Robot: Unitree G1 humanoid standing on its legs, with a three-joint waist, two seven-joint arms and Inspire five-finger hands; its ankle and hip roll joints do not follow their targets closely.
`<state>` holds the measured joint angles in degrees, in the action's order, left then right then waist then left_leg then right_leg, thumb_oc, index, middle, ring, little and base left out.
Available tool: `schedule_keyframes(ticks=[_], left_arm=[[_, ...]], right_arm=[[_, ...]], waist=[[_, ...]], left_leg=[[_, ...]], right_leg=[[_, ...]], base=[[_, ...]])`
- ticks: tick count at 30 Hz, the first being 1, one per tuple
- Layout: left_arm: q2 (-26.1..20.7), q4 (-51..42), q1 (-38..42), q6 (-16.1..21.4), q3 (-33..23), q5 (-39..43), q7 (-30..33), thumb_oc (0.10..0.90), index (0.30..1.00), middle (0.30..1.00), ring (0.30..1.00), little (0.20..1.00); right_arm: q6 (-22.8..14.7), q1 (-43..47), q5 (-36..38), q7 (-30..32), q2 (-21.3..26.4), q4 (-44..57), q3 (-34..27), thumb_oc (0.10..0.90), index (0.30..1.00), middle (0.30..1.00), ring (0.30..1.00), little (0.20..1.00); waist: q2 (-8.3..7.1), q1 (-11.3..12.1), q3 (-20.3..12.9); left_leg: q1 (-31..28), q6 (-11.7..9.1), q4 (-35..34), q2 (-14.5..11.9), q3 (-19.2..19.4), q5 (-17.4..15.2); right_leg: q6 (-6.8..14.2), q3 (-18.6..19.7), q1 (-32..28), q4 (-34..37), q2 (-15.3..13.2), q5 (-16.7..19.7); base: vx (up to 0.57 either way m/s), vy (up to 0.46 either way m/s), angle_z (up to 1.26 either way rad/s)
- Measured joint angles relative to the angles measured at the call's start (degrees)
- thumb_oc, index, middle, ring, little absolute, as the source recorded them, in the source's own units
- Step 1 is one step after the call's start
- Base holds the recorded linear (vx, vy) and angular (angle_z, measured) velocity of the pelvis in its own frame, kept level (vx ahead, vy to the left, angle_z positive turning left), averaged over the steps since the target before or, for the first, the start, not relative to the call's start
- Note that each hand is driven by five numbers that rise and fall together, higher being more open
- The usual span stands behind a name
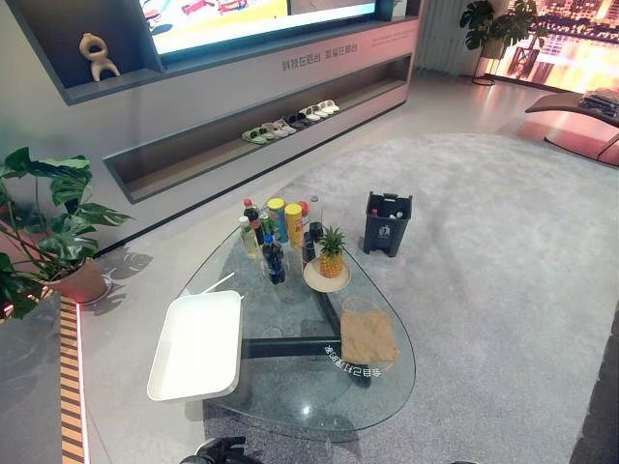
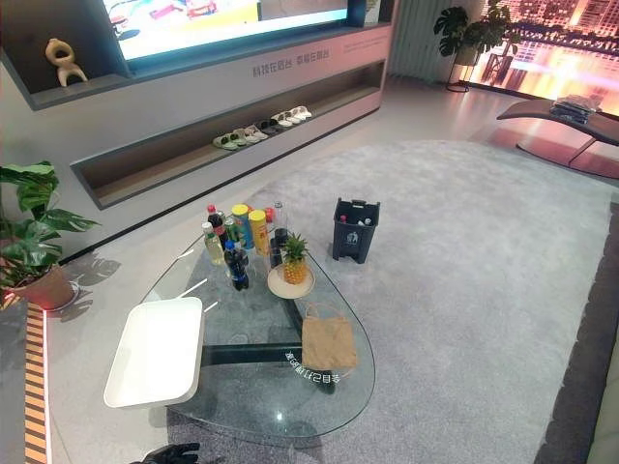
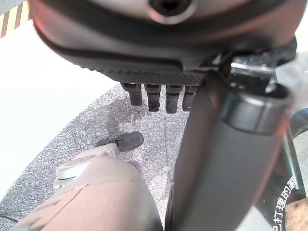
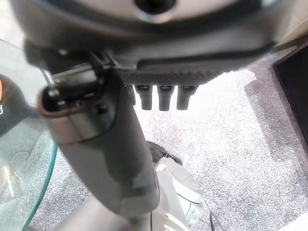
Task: Wipe the table with a cloth and put it in the basket.
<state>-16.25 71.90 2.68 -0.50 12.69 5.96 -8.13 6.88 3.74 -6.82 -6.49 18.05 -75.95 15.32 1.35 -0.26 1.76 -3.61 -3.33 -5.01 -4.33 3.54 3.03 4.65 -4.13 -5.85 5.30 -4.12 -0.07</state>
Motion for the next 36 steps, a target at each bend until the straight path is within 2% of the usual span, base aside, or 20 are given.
schedule_keyframes(ticks=[4,7,11,15,16,19,21,23,25,26,27,30,33,36], left_arm=[[-0.02,-0.36,0.54,-0.02,0.03,0.11,0.24,0.8,0.9,0.9,0.9,0.9],[0.0,-1.06,1.83,-0.05,0.38,0.77,1.21,0.8,0.9,0.9,0.9,0.9],[0.07,-1.2,6.76,0.17,2.41,3.87,1.94,0.8,0.9,0.9,0.9,0.9],[0.02,-1.22,9.58,0.73,2.25,7.36,3.99,0.8,0.9,0.9,0.9,0.9],[-0.02,-1.34,10.87,1.43,2.12,8.87,4.54,0.8,0.9,0.9,0.9,0.9],[-0.22,-2.43,12.47,3.04,2.13,12.08,4.98,0.8,0.9,0.9,0.9,0.9],[-0.47,-2.76,15.94,3.68,2.14,14.26,5.06,0.8,0.9,0.9,0.9,0.9],[-0.74,-3.15,17.73,3.99,2.09,16.57,5.26,0.8,0.9,0.9,0.9,0.9],[-1.39,-3.56,19.25,5.14,1.86,18.22,5.32,0.8,0.9,0.9,0.9,0.9],[-2.2,-3.84,20.22,5.46,1.84,18.26,5.32,0.8,0.9,0.9,0.9,0.9],[-2.73,-3.94,20.62,5.93,1.86,18.26,5.34,0.8,0.9,0.9,0.9,0.9],[-4.26,-4.19,20.93,5.85,1.89,18.31,5.58,0.8,0.9,0.9,0.9,0.9],[-4.97,-4.83,20.87,5.77,1.05,20.24,6.1,0.8,0.9,0.9,0.9,0.9],[-5.01,-6.82,21.11,5.88,0.12,21.03,6.14,0.8,0.9,0.9,0.9,0.9]], right_arm=[[0.0,0.19,-0.01,-0.02,0.46,0.28,0.18,0.8,0.9,0.9,0.9,0.9],[0.03,1.09,0.03,-0.02,0.97,1.14,0.87,0.8,0.9,0.9,0.9,0.9],[0.1,6.26,0.12,0.01,1.81,1.12,1.81,0.8,0.9,0.9,0.9,0.9],[0.1,10.25,0.19,0.14,1.87,1.32,2.69,0.8,0.9,0.9,0.9,0.9],[0.19,11.32,0.25,0.2,2.02,1.48,2.65,0.8,0.9,0.9,0.9,0.9],[0.19,12.72,0.91,0.66,2.43,2.5,3.07,0.8,0.9,0.9,0.9,0.9],[0.28,15.36,2.61,1.29,2.55,2.74,3.15,0.8,0.9,0.9,0.9,0.9],[0.37,16.32,3.87,1.71,2.53,3.39,3.49,0.8,0.9,0.9,0.9,0.9],[0.37,17.21,5.22,2.01,2.54,3.54,3.77,0.8,0.9,0.9,0.9,0.9],[0.38,17.6,6.55,2.52,2.54,3.54,3.73,0.8,0.9,0.9,0.9,0.9],[0.34,17.67,7.18,2.76,2.59,3.55,3.69,0.8,0.9,0.9,0.9,0.9],[0.13,18.49,8.38,3.58,2.8,3.55,3.53,0.8,0.9,0.9,0.9,0.9],[-0.51,20.08,9.6,5.13,2.91,3.57,3.04,0.8,0.9,0.9,0.9,0.9],[-1.27,21.99,9.83,7.26,3.01,4.86,2.99,0.8,0.9,0.9,0.9,0.9]], waist=[[0.31,0.0,0.88],[0.76,-0.04,2.23],[2.17,-0.55,8.56],[2.49,-1.76,13.46],[2.48,-1.69,16.02],[2.61,-1.49,17.94],[2.44,-1.49,22.94],[2.04,-1.42,24.28],[1.17,-1.22,25.01],[0.52,-0.63,25.74],[0.04,0.01,26.06],[-0.13,1.04,26.49],[0.22,1.63,26.97],[0.43,1.57,27.4]], left_leg=[[1.18,-0.18,0.04,-0.01,-0.04,0.15],[4.2,-0.31,0.09,-0.04,-0.13,1.03],[10.56,-0.07,0.11,0.13,-0.37,3.42],[14.52,-0.07,0.11,0.29,-0.78,4.68],[15.2,0.0,0.11,0.29,-0.81,5.03],[19.49,0.0,0.38,0.27,-0.83,5.59],[21.2,-0.02,1.66,0.28,-0.98,6.19],[24.3,-0.3,4.33,0.51,-1.32,5.98],[28.55,-0.7,8.78,1.17,-2.01,5.68],[31.09,-1.66,12.02,1.59,-2.54,4.78],[32.9,-1.62,14.6,1.87,-2.73,3.6],[38.65,-1.68,21.17,2.26,-4.03,0.95],[43.97,-1.85,26.28,2.14,-5.44,-0.87],[46.81,-1.87,27.29,1.7,-6.3,-1.01]], right_leg=[[-0.01,0.02,1.14,-0.01,0.03,0.18],[0.02,0.01,4.19,-0.09,0.09,0.88],[0.12,0.2,10.16,-0.36,0.06,3.03],[0.24,0.21,14.06,-0.35,0.0,4.21],[0.31,0.13,14.74,-0.39,0.02,4.58],[0.59,0.17,19.43,-1.35,0.09,5.04],[0.68,0.19,21.67,-3.95,0.02,5.03],[0.65,-0.04,25.32,-8.25,-0.29,3.17],[0.42,-0.13,30.75,-16.15,-1.14,-0.33],[0.1,-0.18,34.43,-22.27,-1.82,-2.97],[-0.38,0.0,37.17,-26.63,-2.26,-4.9],[-1.44,0.04,43.73,-35.56,-2.66,-8.83],[-2.76,-0.13,49.15,-41.4,-2.35,-10.36],[-3.12,-0.2,52.29,-42.58,-1.59,-10.17]], base=[[-0.03,-0.007,0.0],[-0.19,-0.014,0.0],[-0.21,0.011,0.0],[-0.13,0.009,0.01],[-0.16,0.008,0.0],[-0.18,-0.005,-0.02],[-0.15,-0.029,0.02],[-0.15,-0.053,0.1],[-0.11,-0.033,0.26],[-0.09,-0.019,0.28],[-0.08,-0.029,0.24],[-0.06,-0.054,0.15],[-0.04,-0.036,0.08],[-0.05,-0.044,-0.06]])
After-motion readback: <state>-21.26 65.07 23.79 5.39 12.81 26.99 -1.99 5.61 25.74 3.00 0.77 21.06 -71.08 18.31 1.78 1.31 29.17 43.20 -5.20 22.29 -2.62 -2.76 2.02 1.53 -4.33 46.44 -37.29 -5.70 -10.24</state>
